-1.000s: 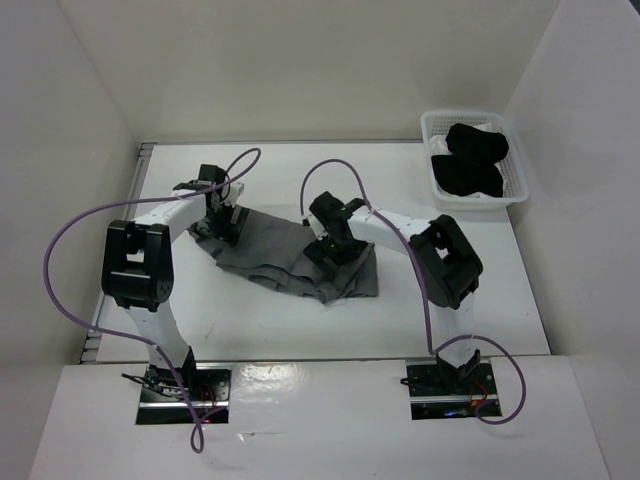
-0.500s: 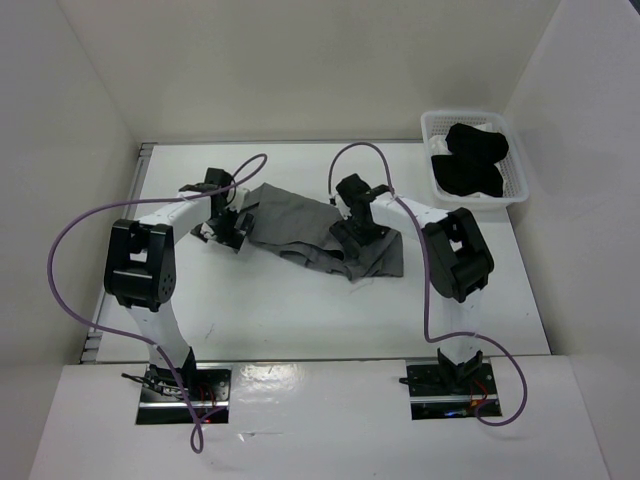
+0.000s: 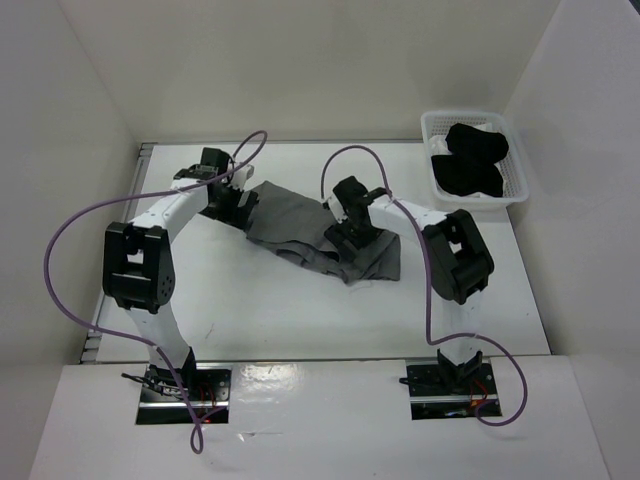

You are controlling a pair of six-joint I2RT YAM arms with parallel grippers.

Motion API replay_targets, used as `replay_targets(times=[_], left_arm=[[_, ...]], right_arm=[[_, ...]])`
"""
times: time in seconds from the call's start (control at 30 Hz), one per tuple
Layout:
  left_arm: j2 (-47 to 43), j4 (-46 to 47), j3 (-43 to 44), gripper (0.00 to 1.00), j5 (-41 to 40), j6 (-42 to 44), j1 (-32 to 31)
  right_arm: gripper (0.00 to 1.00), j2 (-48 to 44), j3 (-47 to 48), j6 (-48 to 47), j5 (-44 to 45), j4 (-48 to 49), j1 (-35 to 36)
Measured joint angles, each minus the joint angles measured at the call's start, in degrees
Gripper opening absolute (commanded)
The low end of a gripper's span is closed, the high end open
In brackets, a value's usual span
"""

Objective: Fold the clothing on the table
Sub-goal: Fold the skirt

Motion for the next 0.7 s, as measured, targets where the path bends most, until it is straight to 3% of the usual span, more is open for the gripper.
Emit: replay_targets(times=[0.27, 0.7], left_arm=[[0.0, 0.0, 1.1, 1.0, 5.5, 1.3, 0.2], [-0.4, -0.1, -1.1, 1.0, 5.9, 2.7, 0.6]], right_arm=[[0.99, -1.7, -3.1, -2.5, -2.3, 1.1, 5.1], [0.99, -4.6, -7.6, -7.0, -6.3, 2.1, 11.1]])
